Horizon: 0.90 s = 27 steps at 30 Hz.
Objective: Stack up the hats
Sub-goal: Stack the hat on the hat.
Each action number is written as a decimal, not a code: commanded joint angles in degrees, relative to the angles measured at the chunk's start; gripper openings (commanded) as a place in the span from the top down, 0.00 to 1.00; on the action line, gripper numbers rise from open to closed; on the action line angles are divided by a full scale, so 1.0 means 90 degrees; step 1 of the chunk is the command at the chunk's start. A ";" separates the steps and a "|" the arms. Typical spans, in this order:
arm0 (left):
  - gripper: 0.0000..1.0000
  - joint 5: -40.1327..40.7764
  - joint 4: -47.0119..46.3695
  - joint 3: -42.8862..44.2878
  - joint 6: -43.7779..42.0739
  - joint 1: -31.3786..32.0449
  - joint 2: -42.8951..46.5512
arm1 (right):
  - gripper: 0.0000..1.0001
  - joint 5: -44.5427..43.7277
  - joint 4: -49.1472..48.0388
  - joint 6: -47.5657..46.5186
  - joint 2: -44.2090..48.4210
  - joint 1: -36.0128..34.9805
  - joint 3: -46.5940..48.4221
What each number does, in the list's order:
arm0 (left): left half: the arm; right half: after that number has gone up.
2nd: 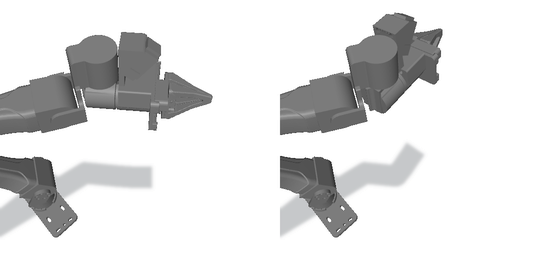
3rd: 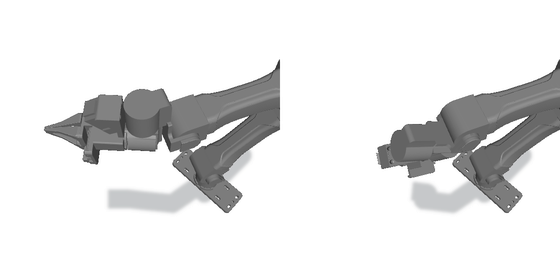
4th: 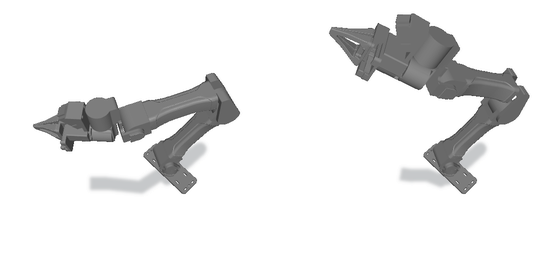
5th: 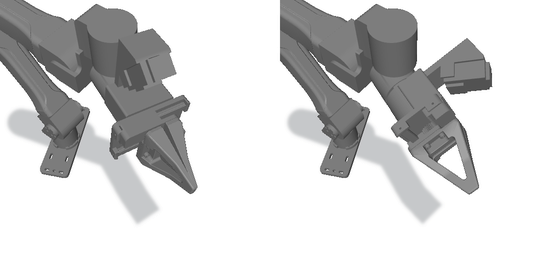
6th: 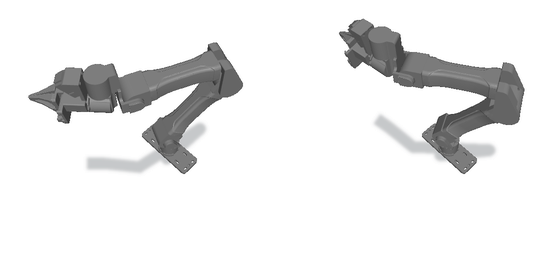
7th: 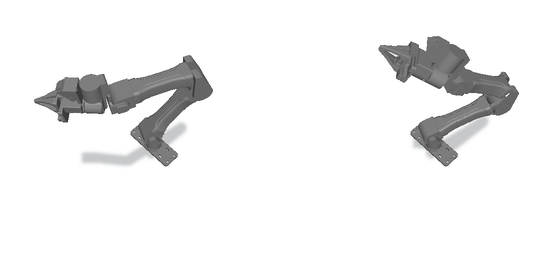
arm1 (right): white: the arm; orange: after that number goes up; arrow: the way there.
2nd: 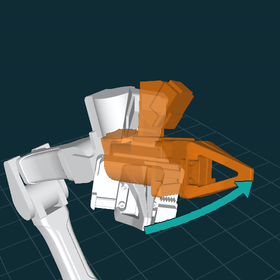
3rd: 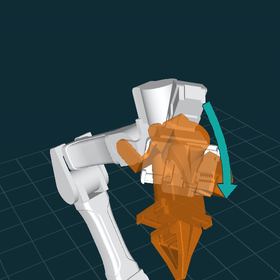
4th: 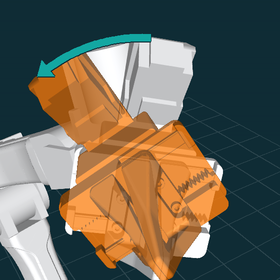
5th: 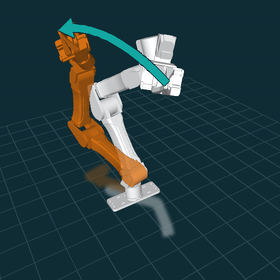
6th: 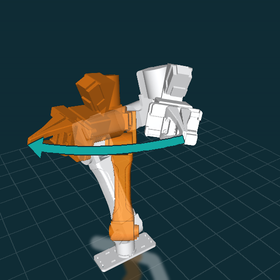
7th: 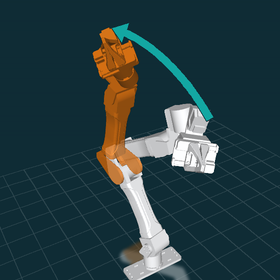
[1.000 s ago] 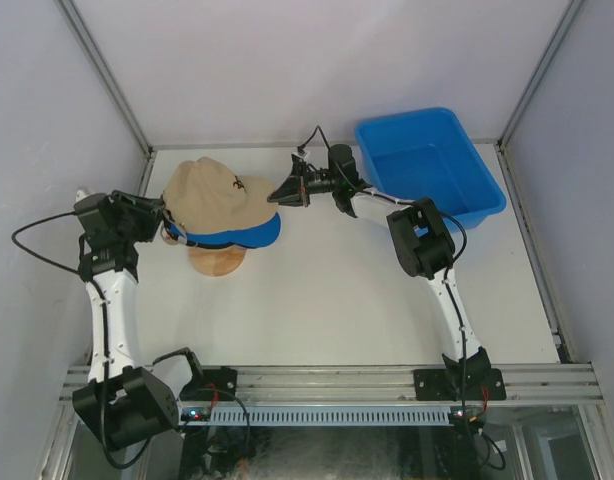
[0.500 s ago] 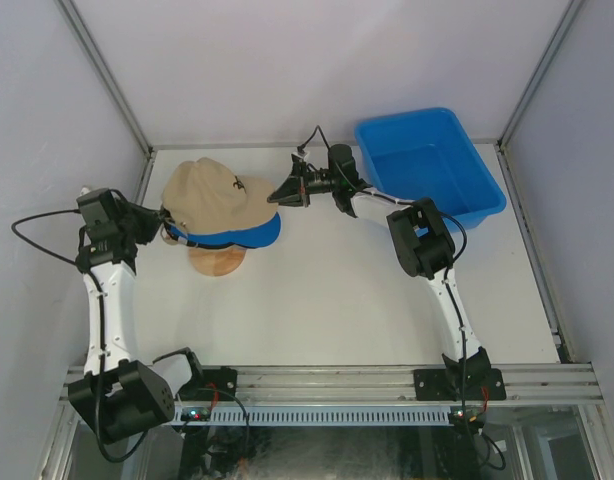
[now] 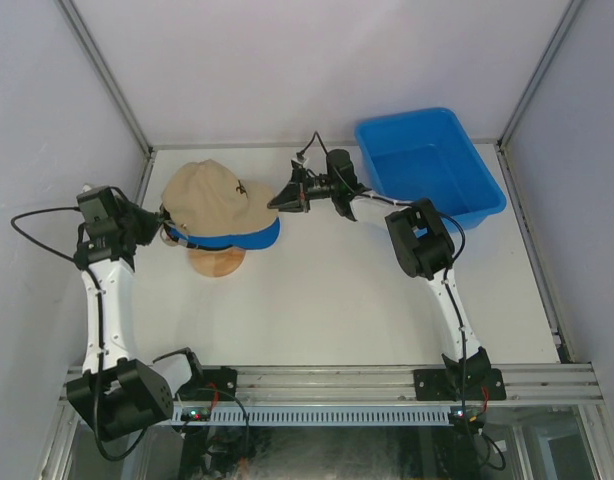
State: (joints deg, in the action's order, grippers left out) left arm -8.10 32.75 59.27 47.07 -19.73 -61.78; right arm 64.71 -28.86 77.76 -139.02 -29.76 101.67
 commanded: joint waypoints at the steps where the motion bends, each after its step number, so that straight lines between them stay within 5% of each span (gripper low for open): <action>1: 1.00 0.0250 0.0665 0.0396 -0.0395 -0.0015 -0.0110 | 1.00 -0.0171 0.0625 -0.0613 -0.0056 -0.0089 -0.0274; 27: 1.00 0.0594 0.1397 -0.0029 -0.0855 -0.0007 -0.0674 | 1.00 -0.0894 0.3118 -0.2399 -0.0315 -0.0298 -0.0069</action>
State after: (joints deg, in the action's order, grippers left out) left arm -6.70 37.28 61.71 43.24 -19.59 -65.91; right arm 63.02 -13.41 64.51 -138.98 -31.29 102.78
